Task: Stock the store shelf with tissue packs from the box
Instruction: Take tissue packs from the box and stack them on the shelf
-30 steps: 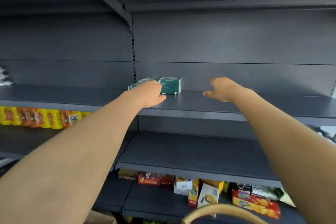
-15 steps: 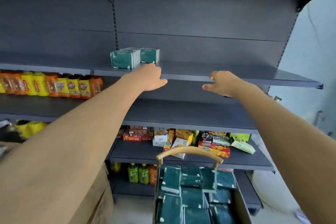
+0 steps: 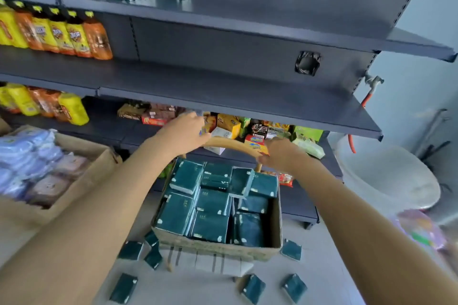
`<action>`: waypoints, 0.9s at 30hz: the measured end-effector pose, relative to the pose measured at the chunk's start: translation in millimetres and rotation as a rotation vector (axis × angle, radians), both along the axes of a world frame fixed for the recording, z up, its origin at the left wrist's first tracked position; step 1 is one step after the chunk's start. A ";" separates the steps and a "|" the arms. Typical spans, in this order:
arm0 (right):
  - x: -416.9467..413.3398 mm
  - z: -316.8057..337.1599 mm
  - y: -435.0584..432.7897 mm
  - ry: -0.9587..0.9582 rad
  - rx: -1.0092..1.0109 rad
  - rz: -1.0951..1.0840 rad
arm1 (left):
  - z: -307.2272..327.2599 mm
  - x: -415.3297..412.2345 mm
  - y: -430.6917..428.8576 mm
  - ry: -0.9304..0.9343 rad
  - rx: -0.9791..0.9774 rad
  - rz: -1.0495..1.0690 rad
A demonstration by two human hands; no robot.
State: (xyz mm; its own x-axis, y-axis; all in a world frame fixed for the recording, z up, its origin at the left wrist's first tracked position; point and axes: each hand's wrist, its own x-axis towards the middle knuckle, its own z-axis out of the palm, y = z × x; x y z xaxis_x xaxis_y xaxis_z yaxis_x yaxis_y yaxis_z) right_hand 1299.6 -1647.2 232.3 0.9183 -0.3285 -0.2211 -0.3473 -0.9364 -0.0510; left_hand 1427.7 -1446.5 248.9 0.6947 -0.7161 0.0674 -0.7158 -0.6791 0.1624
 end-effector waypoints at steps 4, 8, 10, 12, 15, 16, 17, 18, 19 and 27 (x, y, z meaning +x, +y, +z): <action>-5.8 -70.0 -27.8 0.147 0.119 0.021 | -70.4 -12.4 -24.5 0.145 0.112 0.045; -7.2 -136.4 -41.4 0.297 0.211 0.054 | -130.2 -18.6 -39.6 0.267 0.207 0.085; -10.2 -164.1 -45.4 0.327 0.264 0.016 | -154.8 -21.2 -43.0 0.319 0.227 0.085; -9.8 -197.0 -49.2 0.379 0.320 -0.052 | -186.8 -17.5 -47.2 0.377 0.262 0.081; -9.4 -243.1 -50.8 0.434 0.419 -0.180 | -235.4 -11.4 -50.3 0.435 0.335 0.047; -8.7 -258.4 -51.2 0.442 0.448 -0.237 | -249.4 -8.8 -51.1 0.451 0.364 0.030; -8.1 -273.9 -51.2 0.447 0.472 -0.291 | -260.9 -6.7 -51.9 0.464 0.399 0.015; -7.9 -287.4 -50.2 0.456 0.494 -0.339 | -271.4 -4.5 -52.3 0.475 0.439 0.000; -7.6 -300.1 -48.5 0.469 0.514 -0.388 | -280.0 -3.0 -52.1 0.485 0.477 -0.015; -9.6 -350.6 -31.4 0.401 0.638 -0.764 | -319.5 1.2 -43.4 0.378 0.617 -0.145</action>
